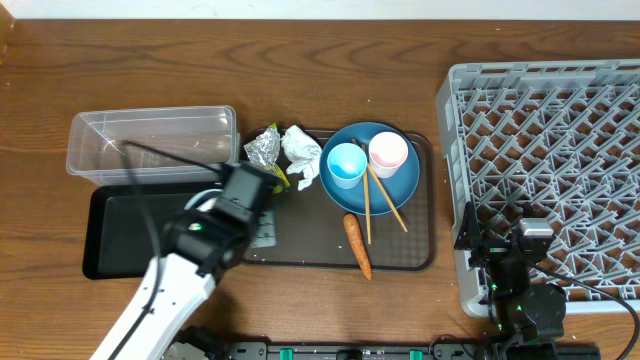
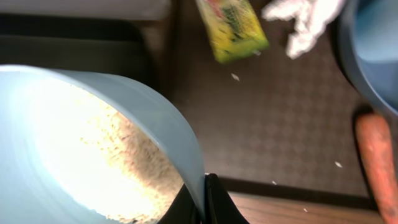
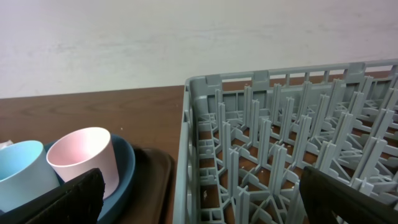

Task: Sort waste into correct bins and load items into the dishwasher rack
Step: 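Lift the bowl and carry it left over the black tray, then tip the bowl with the left gripper to pour rice onto the black tray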

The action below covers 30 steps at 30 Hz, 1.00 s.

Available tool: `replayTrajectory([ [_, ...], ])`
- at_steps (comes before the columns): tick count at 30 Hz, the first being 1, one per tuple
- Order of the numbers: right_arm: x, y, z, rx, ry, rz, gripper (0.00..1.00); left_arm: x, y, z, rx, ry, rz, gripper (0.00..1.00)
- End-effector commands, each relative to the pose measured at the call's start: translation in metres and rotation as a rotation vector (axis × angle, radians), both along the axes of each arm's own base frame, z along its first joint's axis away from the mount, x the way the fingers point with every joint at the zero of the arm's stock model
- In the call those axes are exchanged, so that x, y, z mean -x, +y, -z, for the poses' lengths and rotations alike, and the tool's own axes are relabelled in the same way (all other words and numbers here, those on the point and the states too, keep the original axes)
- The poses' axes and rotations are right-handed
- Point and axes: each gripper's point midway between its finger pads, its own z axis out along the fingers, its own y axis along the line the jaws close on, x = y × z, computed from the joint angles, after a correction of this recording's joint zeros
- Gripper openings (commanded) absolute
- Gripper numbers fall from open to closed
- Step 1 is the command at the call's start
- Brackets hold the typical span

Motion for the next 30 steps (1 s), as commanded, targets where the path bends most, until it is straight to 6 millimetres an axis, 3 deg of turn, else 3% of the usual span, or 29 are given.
replayTrajectory([
  [1, 0.0, 0.0, 0.001, 0.004, 0.004, -0.002, 0.99, -0.006, 0.01, -0.016, 0.045, -0.031, 0.014, 0.06],
  [12, 0.0, 0.0, 0.001, 0.004, 0.004, -0.002, 0.99, -0.011, 0.036, -0.015, 0.259, -0.006, -0.007, 0.06],
  [18, 0.0, 0.0, 0.001, 0.004, 0.004, -0.002, 0.99, -0.019, 0.05, -0.014, 0.385, -0.053, -0.052, 0.06],
  [30, 0.0, 0.0, 0.001, 0.004, 0.004, -0.002, 0.99, -0.016, 0.08, -0.001, 0.67, -0.174, -0.159, 0.06],
])
